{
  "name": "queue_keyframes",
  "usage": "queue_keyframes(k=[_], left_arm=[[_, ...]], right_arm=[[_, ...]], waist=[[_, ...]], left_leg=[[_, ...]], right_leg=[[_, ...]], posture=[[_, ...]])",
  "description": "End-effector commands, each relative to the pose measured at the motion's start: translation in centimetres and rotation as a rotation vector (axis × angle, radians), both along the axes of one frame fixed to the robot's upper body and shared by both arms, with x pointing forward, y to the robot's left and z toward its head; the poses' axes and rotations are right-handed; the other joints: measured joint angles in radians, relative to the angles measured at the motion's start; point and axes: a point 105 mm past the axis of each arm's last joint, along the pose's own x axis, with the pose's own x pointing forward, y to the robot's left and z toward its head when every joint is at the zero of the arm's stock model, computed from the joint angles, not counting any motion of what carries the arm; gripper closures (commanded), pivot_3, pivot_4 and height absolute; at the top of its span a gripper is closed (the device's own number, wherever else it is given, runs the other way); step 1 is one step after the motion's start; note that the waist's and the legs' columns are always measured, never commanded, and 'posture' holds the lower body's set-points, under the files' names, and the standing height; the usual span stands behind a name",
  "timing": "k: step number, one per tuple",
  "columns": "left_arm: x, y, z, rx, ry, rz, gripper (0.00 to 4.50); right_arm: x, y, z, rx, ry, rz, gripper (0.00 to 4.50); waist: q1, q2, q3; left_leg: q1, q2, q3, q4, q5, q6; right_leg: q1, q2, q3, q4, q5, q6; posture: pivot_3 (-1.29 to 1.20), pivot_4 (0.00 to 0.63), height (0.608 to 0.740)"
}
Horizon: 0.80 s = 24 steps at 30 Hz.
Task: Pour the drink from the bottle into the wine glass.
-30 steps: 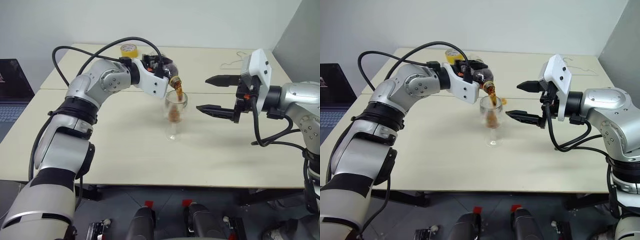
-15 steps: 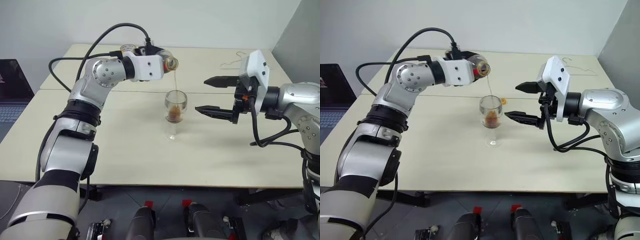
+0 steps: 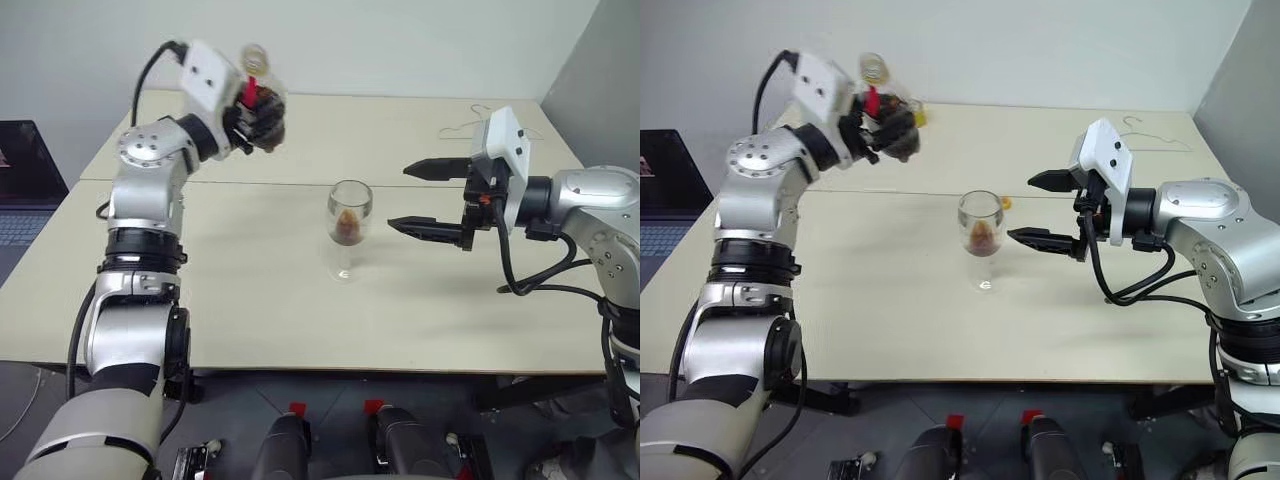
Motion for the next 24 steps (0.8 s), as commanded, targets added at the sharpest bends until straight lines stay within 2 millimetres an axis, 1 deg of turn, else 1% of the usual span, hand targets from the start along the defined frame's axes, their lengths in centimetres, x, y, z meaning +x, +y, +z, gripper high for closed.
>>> queue_keyframes(k=[1, 3, 5, 7, 10, 14, 19, 24], left_arm=[[-0.8, 2.1, 0.8, -0.134, -0.008, 0.077, 1.96], [-0.8, 3.3, -0.1, -0.192, 0.021, 0.133, 1.96], [-0.8, 4.8, -1.5, -0.228, 0.052, 0.209, 1.96], [-0.8, 5.9, -2.5, -0.264, 0.074, 0.259, 1.96], [-0.6, 7.2, -4.4, -0.278, 0.105, 0.337, 1.96], [-0.3, 8.5, -6.8, -0.298, 0.136, 0.427, 1.96], [0.1, 8.5, -9.1, -0.337, 0.155, 0.433, 1.96], [0.3, 8.2, -10.6, -0.344, 0.173, 0.439, 1.96]], right_arm=[[-0.5, 0.9, 0.9, 0.008, -0.033, 0.058, 0.00], [-0.4, 1.1, 0.7, 0.001, -0.024, 0.070, 0.00], [-0.4, 1.6, 0.4, -0.003, -0.011, 0.088, 0.00], [-0.5, 1.9, 0.2, -0.005, 0.000, 0.106, 0.00], [-0.7, 2.5, -0.1, -0.008, 0.017, 0.133, 0.00], [-0.9, 3.1, -0.4, -0.010, 0.030, 0.155, 0.00], [-0.9, 3.2, -0.4, -0.013, 0.032, 0.157, 0.00], [-0.9, 3.0, -0.3, -0.018, 0.028, 0.148, 0.00]], waist=[[0.000, 0.000, 0.000], [0.002, 0.000, 0.000], [0.003, 0.000, 0.000], [0.004, 0.000, 0.000], [0.004, 0.000, 0.000], [0.008, 0.000, 0.000], [0.008, 0.000, 0.000], [0.008, 0.000, 0.000]], left_leg=[[0.000, 0.000, 0.000, 0.001, 0.000, 0.000], [0.000, 0.000, -0.001, 0.004, 0.000, 0.000], [-0.001, 0.001, -0.002, 0.008, 0.000, 0.000], [-0.001, 0.000, -0.002, 0.010, 0.000, 0.000], [-0.001, 0.000, -0.001, 0.011, 0.000, 0.000], [-0.001, 0.000, -0.001, 0.012, 0.000, 0.001], [-0.001, 0.000, -0.001, 0.011, 0.001, 0.001], [-0.002, 0.000, -0.001, 0.011, 0.000, 0.001]], right_leg=[[0.000, 0.000, 0.000, 0.001, 0.000, 0.000], [0.000, 0.000, -0.001, 0.003, 0.000, 0.000], [0.000, 0.000, -0.001, 0.005, 0.000, 0.000], [0.001, 0.000, -0.001, 0.006, 0.000, 0.001], [0.001, -0.001, 0.000, 0.005, 0.002, 0.005], [0.002, 0.000, 0.000, 0.005, 0.002, 0.006], [0.001, -0.001, 0.000, 0.005, 0.003, 0.005], [0.001, -0.001, 0.000, 0.004, 0.005, 0.002]], posture=[[0.00, 0.150, 0.740], [0.00, 0.150, 0.740], [0.00, 0.150, 0.740], [0.00, 0.150, 0.740], [0.00, 0.150, 0.740], [0.00, 0.150, 0.740], [0.00, 0.150, 0.740], [0.00, 0.150, 0.740]])
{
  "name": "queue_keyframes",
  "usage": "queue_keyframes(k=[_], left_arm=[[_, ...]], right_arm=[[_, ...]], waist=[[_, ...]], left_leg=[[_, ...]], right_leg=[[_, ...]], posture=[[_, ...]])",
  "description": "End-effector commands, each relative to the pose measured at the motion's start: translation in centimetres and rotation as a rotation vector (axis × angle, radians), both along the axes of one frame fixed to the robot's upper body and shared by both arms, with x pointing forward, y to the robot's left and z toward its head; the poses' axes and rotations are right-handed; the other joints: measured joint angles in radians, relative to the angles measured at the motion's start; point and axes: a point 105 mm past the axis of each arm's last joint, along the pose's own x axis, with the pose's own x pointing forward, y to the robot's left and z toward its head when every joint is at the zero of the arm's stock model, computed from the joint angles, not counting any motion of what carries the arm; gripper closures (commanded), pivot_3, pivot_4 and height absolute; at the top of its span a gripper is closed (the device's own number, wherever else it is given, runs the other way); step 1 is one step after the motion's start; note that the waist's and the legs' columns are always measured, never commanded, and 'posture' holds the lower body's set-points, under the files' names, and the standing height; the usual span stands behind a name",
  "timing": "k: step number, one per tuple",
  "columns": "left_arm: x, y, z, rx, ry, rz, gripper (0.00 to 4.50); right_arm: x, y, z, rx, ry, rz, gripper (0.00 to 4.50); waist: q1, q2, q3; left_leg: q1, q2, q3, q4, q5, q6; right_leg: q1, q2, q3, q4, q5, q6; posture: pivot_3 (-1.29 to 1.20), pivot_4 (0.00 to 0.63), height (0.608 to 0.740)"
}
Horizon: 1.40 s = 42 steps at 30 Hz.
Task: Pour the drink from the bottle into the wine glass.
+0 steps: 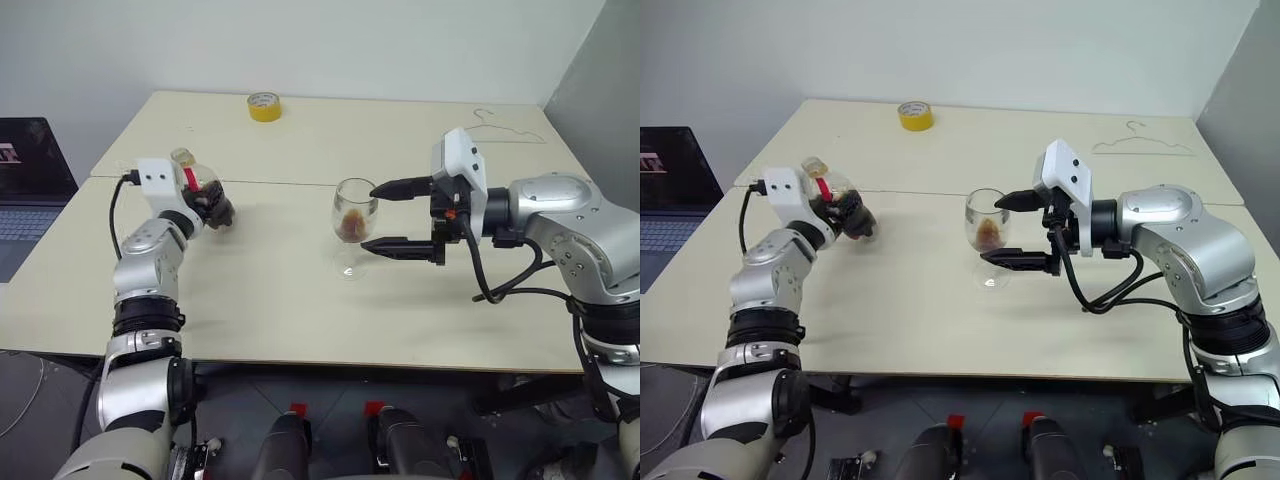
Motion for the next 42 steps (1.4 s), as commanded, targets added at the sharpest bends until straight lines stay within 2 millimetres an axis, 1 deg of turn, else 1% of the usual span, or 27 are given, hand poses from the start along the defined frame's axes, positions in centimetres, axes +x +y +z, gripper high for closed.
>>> queue_keyframes(k=[1, 3, 6, 9, 12, 13, 19, 24, 26, 29, 33, 37, 40, 42], left_arm=[[0.1, 0.5, 1.5, 0.011, -0.073, 0.023, 1.96], [0.1, 0.7, 0.8, 0.039, -0.046, 0.039, 1.96], [0.0, 0.8, 0.2, 0.107, -0.027, 0.038, 1.96], [-0.1, 0.7, 0.0, 0.106, -0.023, 0.035, 1.29], [-0.2, 0.8, 0.0, 0.100, -0.026, 0.035, 0.25], [-0.2, 0.8, 0.1, 0.105, -0.027, 0.036, 0.04], [-0.9, 0.9, 1.6, 0.121, -0.069, 0.020, 0.04], [-2.2, 0.9, 3.3, 0.137, -0.108, -0.002, 0.04], [-3.2, 1.2, 4.3, 0.149, -0.125, -0.010, 0.04], [-4.2, 1.4, 5.0, 0.175, -0.125, -0.025, 0.04], [-5.3, 1.1, 6.4, 0.189, -0.137, -0.070, 0.04], [-6.6, 1.1, 7.9, 0.202, -0.151, -0.109, 0.04], [-7.9, 1.7, 9.3, 0.204, -0.171, -0.134, 0.04], [-8.7, 2.0, 10.6, 0.207, -0.198, -0.153, 0.04]], right_arm=[[-0.4, 0.0, 1.4, 0.005, -0.057, 0.008, 0.00], [-0.4, 0.0, 1.5, 0.006, -0.058, 0.007, 0.00], [-0.5, 0.0, 1.5, 0.004, -0.059, 0.007, 0.00], [-0.5, 0.0, 1.6, 0.003, -0.059, 0.007, 0.00], [-0.5, 0.0, 1.6, 0.004, -0.059, 0.008, 0.00], [-0.4, 0.0, 1.6, 0.003, -0.059, 0.008, 0.00], [-0.3, 0.0, 1.6, 0.005, -0.061, 0.009, 0.00], [-0.2, -0.2, 1.6, 0.005, -0.064, 0.001, 0.00], [0.2, -0.7, 1.6, 0.002, -0.067, -0.019, 0.00], [0.6, -1.3, 1.6, -0.004, -0.073, -0.041, 0.00], [1.2, -2.0, 1.7, -0.011, -0.085, -0.067, 0.00], [1.8, -2.9, 1.9, -0.018, -0.097, -0.098, 0.00], [2.2, -3.7, 2.0, -0.022, -0.105, -0.124, 0.00], [2.4, -4.6, 2.1, -0.018, -0.107, -0.148, 0.00]], waist=[[-0.001, 0.000, 0.000], [-0.001, 0.000, 0.000], [-0.001, 0.000, 0.000], [-0.001, 0.000, 0.000], [-0.003, 0.000, 0.000], [-0.004, 0.000, 0.000], [-0.002, 0.000, 0.000], [-0.003, 0.000, 0.000], [-0.004, 0.000, 0.000], [-0.004, 0.000, 0.000], [-0.004, 0.000, 0.000], [-0.004, 0.000, 0.000], [-0.004, 0.000, 0.000], [-0.004, 0.000, 0.000]], left_leg=[[0.000, 0.000, 0.000, 0.000, 0.000, 0.000], [0.000, 0.000, 0.000, 0.000, 0.000, 0.000], [0.001, -0.001, 0.000, 0.000, 0.000, 0.000], [0.001, -0.001, 0.000, 0.000, 0.000, 0.000], [0.001, 0.000, 0.000, 0.000, 0.000, 0.000], [0.001, 0.000, 0.001, 0.000, 0.000, 0.000], [0.001, 0.000, 0.000, -0.001, 0.000, 0.000], [0.001, 0.001, 0.001, -0.001, 0.000, 0.000], [0.001, 0.001, 0.001, -0.001, 0.000, 0.000], [0.001, 0.002, 0.000, -0.001, 0.000, 0.000], [0.001, 0.001, 0.001, -0.001, 0.000, 0.000], [0.001, 0.001, 0.001, -0.002, 0.000, 0.000], [0.000, 0.002, 0.001, -0.003, 0.000, 0.000], [0.000, 0.002, 0.001, -0.003, 0.000, 0.000]], right_leg=[[0.000, 0.000, 0.000, 0.000, 0.000, 0.000], [0.000, 0.000, 0.000, 0.000, 0.000, 0.000], [0.000, 0.000, 0.000, 0.000, 0.000, 0.000], [0.000, 0.001, 0.000, 0.001, -0.002, 0.004], [0.000, 0.001, 0.000, 0.001, -0.002, 0.004], [0.000, 0.001, 0.000, 0.001, -0.002, 0.004], [0.000, 0.001, 0.000, 0.000, -0.002, 0.004], [0.000, 0.000, 0.001, 0.000, -0.002, 0.004], [0.000, 0.000, 0.001, -0.001, -0.002, 0.004], [0.000, 0.000, 0.001, -0.001, -0.002, 0.004], [0.000, 0.000, 0.000, -0.002, -0.002, 0.004], [0.001, 0.000, 0.000, -0.004, -0.002, 0.005], [0.001, 0.000, 0.001, -0.006, -0.002, 0.005], [0.000, 0.000, 0.001, -0.007, -0.002, 0.005]], posture=[[0.00, 0.150, 0.740], [0.00, 0.150, 0.740], [0.00, 0.150, 0.740], [0.00, 0.150, 0.740], [0.00, 0.150, 0.740], [0.00, 0.150, 0.740], [0.00, 0.150, 0.740], [0.00, 0.150, 0.740], [0.00, 0.150, 0.740], [0.00, 0.150, 0.740], [0.00, 0.150, 0.740], [0.00, 0.150, 0.740], [0.00, 0.150, 0.740], [0.00, 0.150, 0.740]])
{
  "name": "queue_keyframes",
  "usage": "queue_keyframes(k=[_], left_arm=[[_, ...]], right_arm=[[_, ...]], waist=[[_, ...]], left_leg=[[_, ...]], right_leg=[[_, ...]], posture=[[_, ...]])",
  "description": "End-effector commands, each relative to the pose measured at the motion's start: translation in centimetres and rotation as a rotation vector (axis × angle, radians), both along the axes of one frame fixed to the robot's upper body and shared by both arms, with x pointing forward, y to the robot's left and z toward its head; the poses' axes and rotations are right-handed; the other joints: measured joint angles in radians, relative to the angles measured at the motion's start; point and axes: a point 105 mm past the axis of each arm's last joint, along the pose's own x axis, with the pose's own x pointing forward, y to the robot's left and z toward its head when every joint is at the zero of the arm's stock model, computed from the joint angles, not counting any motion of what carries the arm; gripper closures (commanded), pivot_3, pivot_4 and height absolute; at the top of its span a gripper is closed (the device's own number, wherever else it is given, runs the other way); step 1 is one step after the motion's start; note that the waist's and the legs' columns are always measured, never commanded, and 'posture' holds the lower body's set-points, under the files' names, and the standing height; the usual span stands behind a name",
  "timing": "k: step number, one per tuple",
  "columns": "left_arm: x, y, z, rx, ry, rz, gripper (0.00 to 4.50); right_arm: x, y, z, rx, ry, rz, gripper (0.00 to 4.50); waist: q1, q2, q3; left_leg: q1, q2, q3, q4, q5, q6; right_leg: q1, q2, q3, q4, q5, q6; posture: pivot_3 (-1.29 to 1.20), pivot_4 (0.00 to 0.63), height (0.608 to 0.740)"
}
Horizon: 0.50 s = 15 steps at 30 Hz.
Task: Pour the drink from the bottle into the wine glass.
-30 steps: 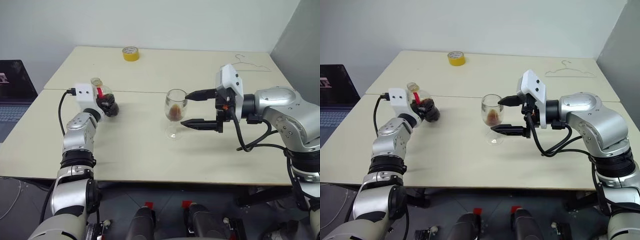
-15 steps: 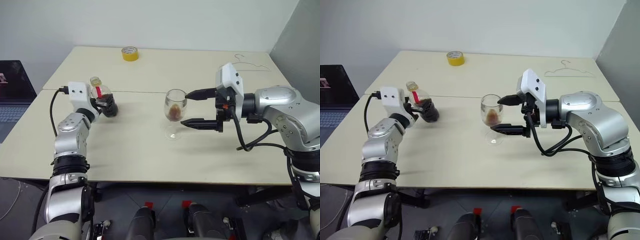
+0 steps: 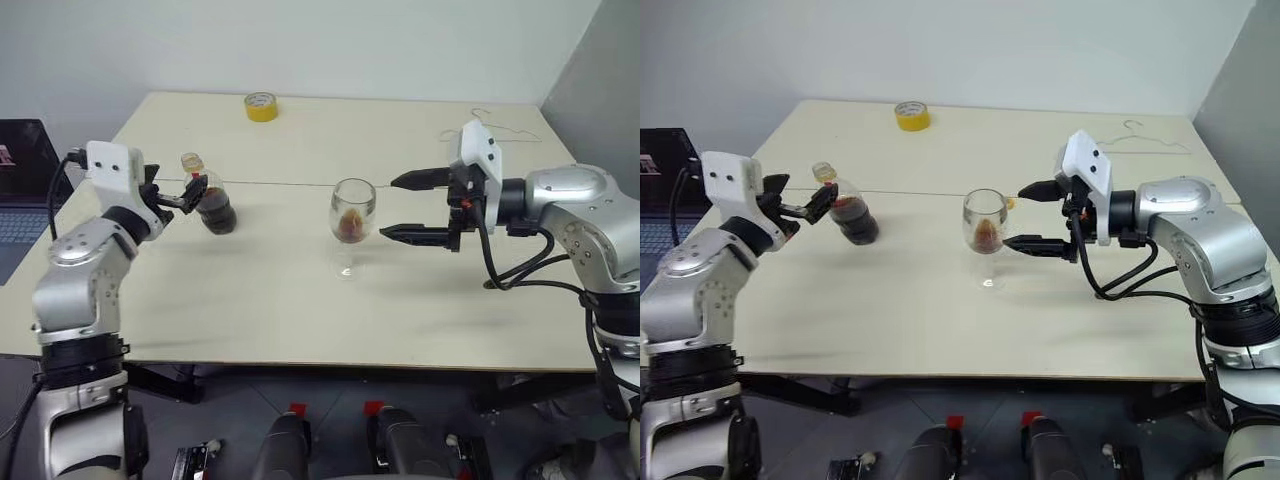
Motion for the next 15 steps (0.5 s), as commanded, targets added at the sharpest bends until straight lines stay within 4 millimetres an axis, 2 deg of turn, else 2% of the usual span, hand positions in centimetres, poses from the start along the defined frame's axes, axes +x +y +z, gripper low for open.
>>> queue_keyframes(k=[1, 4, 7, 10, 13, 15], left_arm=[[-2.0, 0.4, 4.2, 0.011, -0.112, -0.052, 0.04], [-3.2, -0.9, 5.7, 0.020, -0.142, -0.160, 0.04], [-4.3, -2.7, 6.3, 0.076, -0.165, -0.269, 0.04], [-4.4, -3.7, 5.5, 0.048, -0.154, -0.313, 0.04], [-4.2, -3.5, 4.4, 0.019, -0.143, -0.284, 0.04], [-3.7, -3.2, 3.0, -0.042, -0.133, -0.227, 0.04]], right_arm=[[0.0, -1.7, 2.0, 0.023, -0.078, -0.030, 0.00], [0.3, -2.8, 1.9, 0.039, -0.071, -0.059, 0.00], [0.9, -4.0, 2.3, 0.104, -0.056, -0.103, 0.00], [2.1, -5.9, 2.6, 0.216, -0.063, -0.215, 0.00], [2.5, -7.3, 2.3, 0.297, -0.065, -0.308, 0.00], [2.9, -8.8, 1.4, 0.400, -0.051, -0.433, 0.00]], waist=[[0.000, 0.000, 0.000], [0.000, 0.000, 0.000], [0.001, 0.000, 0.000], [0.002, 0.000, 0.000], [0.002, 0.000, 0.000], [0.002, 0.000, 0.000]], left_leg=[[0.000, 0.000, 0.000, -0.001, 0.000, 0.000], [0.000, 0.000, 0.000, -0.001, 0.000, 0.000], [0.000, 0.000, 0.000, -0.002, 0.000, 0.000], [0.001, 0.000, 0.000, -0.002, 0.000, 0.000], [0.001, 0.000, 0.000, -0.002, 0.000, 0.000], [0.002, 0.000, -0.001, -0.002, 0.000, 0.000]], right_leg=[[0.000, 0.000, 0.000, 0.000, 0.000, 0.000], [0.000, 0.000, 0.000, -0.002, 0.000, 0.000], [0.003, 0.000, -0.001, -0.006, 0.001, 0.002], [0.004, -0.001, 0.000, -0.007, 0.002, 0.002], [0.005, -0.001, 0.000, -0.007, 0.002, 0.002], [0.005, 0.000, 0.000, -0.007, 0.002, 0.002]], posture=[[0.00, 0.150, 0.740], [0.00, 0.150, 0.740], [0.00, 0.150, 0.740], [0.00, 0.150, 0.740], [0.00, 0.150, 0.740], [0.00, 0.150, 0.740]])
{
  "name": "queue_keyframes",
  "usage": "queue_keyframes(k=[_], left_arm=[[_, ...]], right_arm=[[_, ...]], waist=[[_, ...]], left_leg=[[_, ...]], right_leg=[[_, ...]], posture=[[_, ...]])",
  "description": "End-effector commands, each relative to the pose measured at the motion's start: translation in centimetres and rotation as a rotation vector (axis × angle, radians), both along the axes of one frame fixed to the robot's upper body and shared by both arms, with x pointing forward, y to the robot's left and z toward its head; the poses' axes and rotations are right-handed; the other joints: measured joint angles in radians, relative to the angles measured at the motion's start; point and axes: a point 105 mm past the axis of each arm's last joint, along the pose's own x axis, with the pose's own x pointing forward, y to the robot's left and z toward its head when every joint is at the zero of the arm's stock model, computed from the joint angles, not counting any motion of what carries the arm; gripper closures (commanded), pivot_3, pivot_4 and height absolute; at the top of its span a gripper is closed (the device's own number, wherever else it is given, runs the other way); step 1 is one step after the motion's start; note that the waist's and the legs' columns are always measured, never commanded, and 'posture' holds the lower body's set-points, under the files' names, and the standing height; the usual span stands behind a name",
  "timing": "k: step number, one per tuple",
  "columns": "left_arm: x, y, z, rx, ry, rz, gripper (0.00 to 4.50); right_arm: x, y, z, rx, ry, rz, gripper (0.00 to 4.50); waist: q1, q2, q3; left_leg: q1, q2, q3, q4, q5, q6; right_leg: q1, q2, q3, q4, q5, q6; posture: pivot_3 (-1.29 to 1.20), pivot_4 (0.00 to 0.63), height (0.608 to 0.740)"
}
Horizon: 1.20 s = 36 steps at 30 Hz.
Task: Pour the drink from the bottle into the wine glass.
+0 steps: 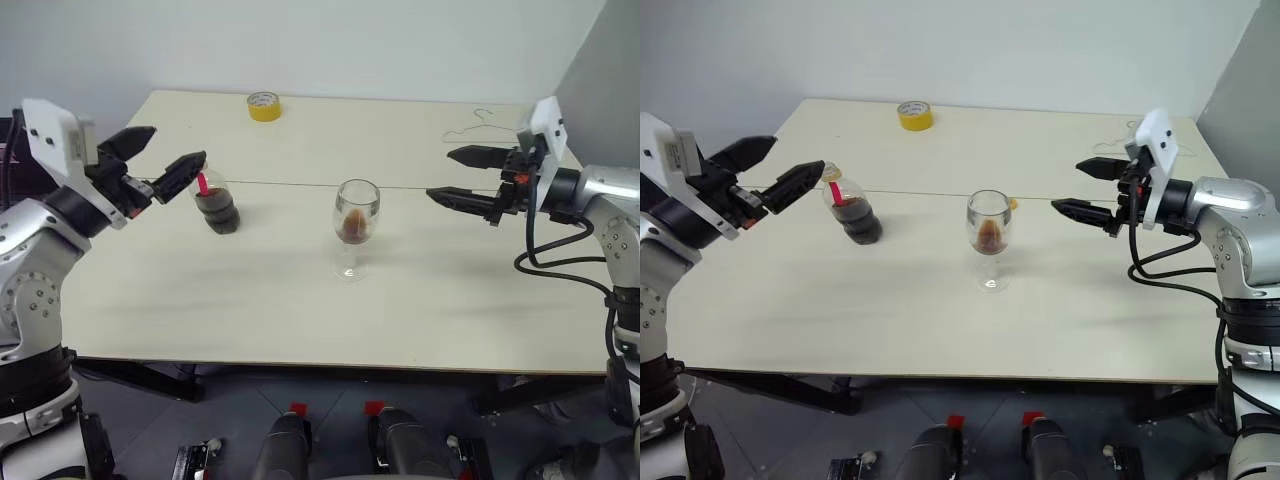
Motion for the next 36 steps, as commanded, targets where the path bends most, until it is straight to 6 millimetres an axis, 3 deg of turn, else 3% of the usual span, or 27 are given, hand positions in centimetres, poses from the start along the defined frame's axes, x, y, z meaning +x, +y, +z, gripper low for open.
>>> queue_keyframes(k=[1, 6, 12, 17, 22, 26, 31, 36], left_arm=[[0.3, 0.0, -1.0, -0.055, -0.024, 0.073, 0.04], [0.7, -0.5, -4.9, -0.096, 0.011, 0.182, 0.04], [0.4, -1.0, -9.3, -0.116, 0.031, 0.309, 0.04], [-1.7, -0.6, -12.6, -0.071, 0.098, 0.329, 0.04], [-4.3, 3.1, -13.2, 0.002, 0.145, 0.371, 0.04], [-5.3, 4.7, -12.7, 0.029, 0.153, 0.379, 0.04], [-5.4, 4.8, -12.6, 0.019, 0.156, 0.387, 0.04], [-5.2, 3.5, -12.9, -0.016, 0.159, 0.373, 0.04]], right_arm=[[0.0, -2.3, 0.3, 0.166, -0.044, -0.171, 0.00], [-0.3, -4.0, -3.5, 0.303, -0.040, -0.420, 0.00], [-0.8, -5.0, -8.8, 0.339, -0.041, -0.692, 0.00], [-2.6, -5.6, -11.8, 0.257, -0.018, -0.731, 0.00], [-4.2, -8.1, -11.3, 0.191, 0.005, -0.684, 0.00], [-4.6, -9.8, -10.6, 0.161, 0.016, -0.669, 0.00], [-4.6, -10.2, -10.8, 0.150, 0.028, -0.663, 0.00], [-4.5, -8.7, -11.8, 0.177, 0.049, -0.649, 0.00]], waist=[[0.001, 0.000, 0.000], [0.001, 0.000, 0.000], [-0.001, 0.001, 0.000], [-0.001, 0.001, 0.000], [-0.002, 0.001, 0.000], [-0.002, 0.001, 0.000], [-0.001, 0.001, 0.000], [-0.001, 0.001, 0.000]], left_leg=[[0.000, 0.000, 0.000, 0.000, 0.000, 0.000], [0.000, 0.000, 0.000, 0.000, 0.000, 0.000], [0.002, -0.001, 0.001, 0.000, 0.000, 0.000], [0.006, 0.000, 0.003, -0.001, 0.000, 0.000], [0.013, 0.000, 0.008, -0.011, 0.001, 0.001], [0.016, 0.002, 0.008, -0.012, 0.001, 0.001], [0.015, 0.003, 0.008, -0.012, 0.001, 0.001], [0.015, 0.002, 0.009, -0.013, 0.001, 0.001]], right_leg=[[0.000, 0.000, 0.000, 0.000, 0.000, 0.000], [0.001, -0.001, 0.002, 0.000, 0.000, 0.000], [0.001, 0.000, 0.002, 0.000, 0.001, 0.001], [0.004, 0.001, 0.004, 0.000, 0.000, 0.000], [0.005, -0.001, 0.007, -0.001, -0.004, -0.007], [0.007, -0.001, 0.006, -0.002, -0.005, -0.009], [0.008, -0.001, 0.007, -0.005, -0.006, -0.009], [0.008, -0.001, 0.007, -0.005, -0.006, -0.009]], posture=[[0.00, 0.150, 0.740], [0.00, 0.150, 0.740], [0.00, 0.150, 0.740], [0.00, 0.150, 0.740], [0.00, 0.150, 0.740], [0.00, 0.150, 0.740], [0.00, 0.150, 0.740], [0.00, 0.150, 0.740]])
